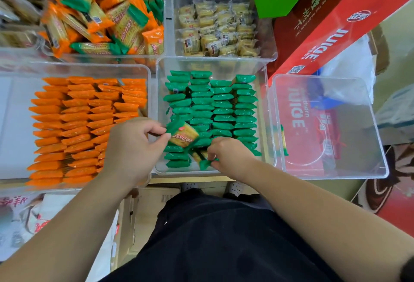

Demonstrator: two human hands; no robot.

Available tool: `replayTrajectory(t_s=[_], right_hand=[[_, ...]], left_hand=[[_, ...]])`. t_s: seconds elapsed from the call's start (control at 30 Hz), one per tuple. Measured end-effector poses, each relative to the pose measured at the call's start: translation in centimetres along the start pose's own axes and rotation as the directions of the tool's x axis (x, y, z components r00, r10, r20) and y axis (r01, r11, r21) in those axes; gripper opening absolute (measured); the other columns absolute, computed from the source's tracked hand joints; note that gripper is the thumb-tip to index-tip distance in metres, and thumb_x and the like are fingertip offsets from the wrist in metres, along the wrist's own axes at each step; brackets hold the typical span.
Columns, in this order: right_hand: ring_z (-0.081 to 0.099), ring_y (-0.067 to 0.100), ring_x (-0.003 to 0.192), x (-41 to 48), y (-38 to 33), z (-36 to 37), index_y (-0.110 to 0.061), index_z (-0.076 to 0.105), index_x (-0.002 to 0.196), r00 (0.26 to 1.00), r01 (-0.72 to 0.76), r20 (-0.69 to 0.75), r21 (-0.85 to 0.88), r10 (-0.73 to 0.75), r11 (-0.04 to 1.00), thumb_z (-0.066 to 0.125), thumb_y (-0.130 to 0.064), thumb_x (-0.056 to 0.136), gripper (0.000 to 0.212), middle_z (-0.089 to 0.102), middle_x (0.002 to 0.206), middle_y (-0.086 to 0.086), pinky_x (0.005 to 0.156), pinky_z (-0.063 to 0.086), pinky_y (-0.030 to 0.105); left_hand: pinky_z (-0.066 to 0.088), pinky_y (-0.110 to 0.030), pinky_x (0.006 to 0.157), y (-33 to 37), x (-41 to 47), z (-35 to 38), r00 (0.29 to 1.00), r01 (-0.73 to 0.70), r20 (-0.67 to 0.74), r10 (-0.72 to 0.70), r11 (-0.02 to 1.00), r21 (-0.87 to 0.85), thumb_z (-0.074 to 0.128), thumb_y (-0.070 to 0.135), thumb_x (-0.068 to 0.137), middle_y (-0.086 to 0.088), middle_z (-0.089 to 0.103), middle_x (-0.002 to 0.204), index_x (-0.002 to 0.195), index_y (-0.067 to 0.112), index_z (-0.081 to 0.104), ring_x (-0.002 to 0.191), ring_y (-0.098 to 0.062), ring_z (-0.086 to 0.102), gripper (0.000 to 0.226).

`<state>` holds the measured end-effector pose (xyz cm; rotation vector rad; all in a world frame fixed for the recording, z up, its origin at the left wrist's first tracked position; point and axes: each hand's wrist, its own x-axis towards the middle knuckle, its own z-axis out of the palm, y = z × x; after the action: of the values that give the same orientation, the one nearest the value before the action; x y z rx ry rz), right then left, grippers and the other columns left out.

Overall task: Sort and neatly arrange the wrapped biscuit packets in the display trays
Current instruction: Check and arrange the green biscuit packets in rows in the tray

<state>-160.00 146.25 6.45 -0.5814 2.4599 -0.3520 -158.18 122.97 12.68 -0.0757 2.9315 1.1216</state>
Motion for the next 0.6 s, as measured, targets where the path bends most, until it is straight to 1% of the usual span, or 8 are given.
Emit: replayTrajectory(t_s=[0.1,0.17,0.23,0.3,0.37,0.43,0.5,0.6], right_hand=[[0.061,0.025,0.106,0.9,-0.3,0.1,-0.023,0.074,0.110,0.999,-0.006,0.039,-0.078,0.009,0.997,0.062,-0.022,0.093,0.021,0.062,0.115,0.000,0.082,0.052,0.036],[0.061,0.024,0.109,1.3,-0.3,-0.1,-0.027,0.073,0.115,0.995,-0.006,0.102,-0.109,0.017,0.994,0.062,-0.027,0.095,0.024,0.065,0.119,-0.001,0.083,0.054,0.038],[0.062,0.023,0.112,1.6,-0.1,-0.3,-0.029,0.072,0.120,0.986,0.008,0.169,-0.121,0.013,0.993,0.057,-0.025,0.095,0.029,0.068,0.123,-0.003,0.085,0.054,0.037],[0.060,0.023,0.118,1.5,0.1,-0.5,-0.030,0.070,0.126,0.974,0.014,0.227,-0.122,0.014,0.992,0.050,-0.016,0.094,0.040,0.066,0.130,-0.004,0.089,0.053,0.036],[0.055,0.023,0.127,1.2,0.1,-0.7,-0.029,0.066,0.132,0.961,0.028,0.277,-0.135,0.011,0.990,0.045,-0.010,0.093,0.048,0.058,0.141,-0.004,0.098,0.049,0.038],[0.051,0.024,0.130,0.7,-0.1,-0.9,-0.025,0.064,0.134,0.954,0.034,0.298,-0.121,0.004,0.992,0.043,-0.010,0.095,0.047,0.053,0.145,-0.003,0.104,0.046,0.041],[0.051,0.026,0.130,0.4,-0.3,-0.9,-0.023,0.064,0.135,0.953,0.029,0.301,-0.094,0.001,0.995,0.042,-0.013,0.098,0.044,0.052,0.144,-0.001,0.106,0.044,0.041],[0.049,0.029,0.128,0.1,-0.3,-0.6,-0.025,0.057,0.141,0.949,0.015,0.315,-0.109,0.020,0.994,0.037,-0.019,0.102,0.045,0.049,0.143,0.001,0.107,0.040,0.041]], left_hand=[[0.047,-0.017,0.074,-0.6,-1.1,-0.9,0.994,0.103,-0.027,-0.105,0.991,-0.082,0.079,0.013,0.083,0.007,0.071,0.091,0.088,0.015,0.078,0.084,-0.004,0.063,0.006],[0.049,-0.019,0.073,-1.0,-1.7,-1.1,0.984,0.171,-0.028,-0.176,0.977,-0.131,0.079,0.013,0.083,0.012,0.070,0.089,0.086,0.019,0.078,0.085,0.001,0.064,0.007],[0.046,-0.016,0.071,-1.2,-2.4,-1.1,0.976,0.212,-0.022,-0.218,0.964,-0.158,0.080,0.013,0.082,0.016,0.069,0.086,0.084,0.022,0.077,0.086,0.005,0.063,0.009],[0.044,-0.012,0.069,-1.2,-2.9,-1.1,0.970,0.234,-0.018,-0.241,0.955,-0.179,0.080,0.012,0.081,0.018,0.068,0.085,0.083,0.023,0.076,0.087,0.007,0.062,0.012],[0.043,-0.010,0.068,-1.2,-3.3,-1.1,0.962,0.264,-0.017,-0.273,0.941,-0.212,0.081,0.010,0.080,0.019,0.069,0.085,0.079,0.025,0.075,0.087,0.008,0.062,0.016],[0.044,-0.014,0.068,-1.3,-3.7,-1.1,0.957,0.279,-0.009,-0.290,0.930,-0.239,0.081,0.009,0.080,0.017,0.070,0.086,0.078,0.025,0.075,0.086,0.007,0.063,0.017],[0.045,-0.017,0.068,-1.3,-4.1,-1.2,0.956,0.283,0.000,-0.292,0.926,-0.250,0.081,0.009,0.079,0.016,0.070,0.086,0.076,0.026,0.074,0.085,0.006,0.063,0.019],[0.045,-0.017,0.067,-1.3,-4.5,-1.3,0.956,0.286,0.005,-0.295,0.924,-0.252,0.081,0.008,0.079,0.018,0.069,0.086,0.075,0.029,0.073,0.086,0.006,0.062,0.023]])
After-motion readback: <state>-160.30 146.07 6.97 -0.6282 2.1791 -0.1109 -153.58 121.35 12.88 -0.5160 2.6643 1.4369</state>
